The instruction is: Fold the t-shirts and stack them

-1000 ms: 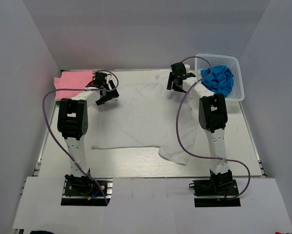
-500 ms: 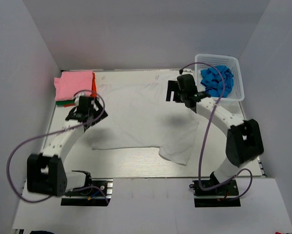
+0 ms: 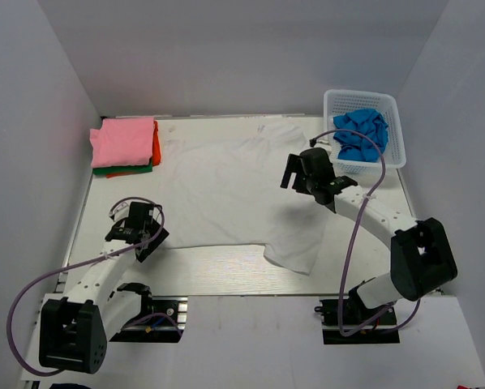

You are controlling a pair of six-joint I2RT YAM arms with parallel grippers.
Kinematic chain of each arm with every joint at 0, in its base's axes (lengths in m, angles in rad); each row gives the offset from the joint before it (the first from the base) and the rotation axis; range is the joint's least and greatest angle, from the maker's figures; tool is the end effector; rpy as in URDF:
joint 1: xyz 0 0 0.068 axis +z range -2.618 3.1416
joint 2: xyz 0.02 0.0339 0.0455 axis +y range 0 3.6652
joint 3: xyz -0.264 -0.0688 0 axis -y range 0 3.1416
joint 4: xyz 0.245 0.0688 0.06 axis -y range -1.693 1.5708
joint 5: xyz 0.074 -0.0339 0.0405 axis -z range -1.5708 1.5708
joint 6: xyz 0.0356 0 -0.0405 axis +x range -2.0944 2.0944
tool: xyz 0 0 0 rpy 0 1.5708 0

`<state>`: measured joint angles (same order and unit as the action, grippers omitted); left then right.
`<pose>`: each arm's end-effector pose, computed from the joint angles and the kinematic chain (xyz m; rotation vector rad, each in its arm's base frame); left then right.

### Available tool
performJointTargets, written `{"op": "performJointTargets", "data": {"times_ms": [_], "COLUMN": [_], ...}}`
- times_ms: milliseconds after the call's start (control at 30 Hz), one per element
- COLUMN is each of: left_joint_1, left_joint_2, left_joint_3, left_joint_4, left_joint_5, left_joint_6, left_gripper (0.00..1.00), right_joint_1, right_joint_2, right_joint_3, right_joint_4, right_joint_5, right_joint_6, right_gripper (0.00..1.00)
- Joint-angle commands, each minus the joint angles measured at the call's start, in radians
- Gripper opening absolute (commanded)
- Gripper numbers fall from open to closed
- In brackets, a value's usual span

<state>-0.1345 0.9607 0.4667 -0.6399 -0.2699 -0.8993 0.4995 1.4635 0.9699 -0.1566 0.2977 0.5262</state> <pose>0.1586 -0.0119 0.1684 -1.0556 2.4120 0.0219 0.2876 0.1450 0.2473 0.1923 2.1903 0.2469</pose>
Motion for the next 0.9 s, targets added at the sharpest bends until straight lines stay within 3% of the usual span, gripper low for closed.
{"op": "performJointTargets", "data": {"times_ms": [0,100,133,167,233,433,600,867], "left_joint_1": [0.001,0.001,0.001,0.001,0.001,0.001,0.001,0.001], "left_joint_2": [0.029,0.067,0.079,0.09,0.113,0.092,0.081,0.101], "left_joint_3": [-0.035,-0.051,-0.051,-0.037,-0.028,-0.037,-0.037,-0.028], "left_joint_4": [0.037,0.092,0.103,0.103,0.103,0.112,0.125,0.123], "left_joint_5": [-0.006,0.027,0.028,0.037,0.028,0.038,0.038,0.061], "left_joint_6": [-0.029,-0.004,-0.004,0.005,0.005,0.028,0.05,0.05], "left_gripper": [0.72,0.46,0.25,0.15,0.0,0.0,0.0,0.0], "right_joint_1": [0.011,0.027,0.039,0.054,0.079,0.224,0.355,0.444], "right_joint_2": [-0.06,-0.086,-0.095,-0.097,-0.095,-0.144,-0.158,-0.236], "right_joint_3": [-0.04,-0.086,-0.092,-0.1,-0.103,-0.17,-0.264,-0.362], "right_joint_4": [0.008,-0.004,-0.014,-0.044,-0.127,-0.418,-0.536,-0.447], "right_joint_5": [0.031,0.061,0.069,0.075,0.086,0.054,0.026,-0.035], "right_joint_6": [0.054,0.073,0.08,0.078,0.096,0.156,0.196,0.192], "right_gripper": [0.9,0.9,0.9,0.9,0.9,0.9,0.9,0.87]}}
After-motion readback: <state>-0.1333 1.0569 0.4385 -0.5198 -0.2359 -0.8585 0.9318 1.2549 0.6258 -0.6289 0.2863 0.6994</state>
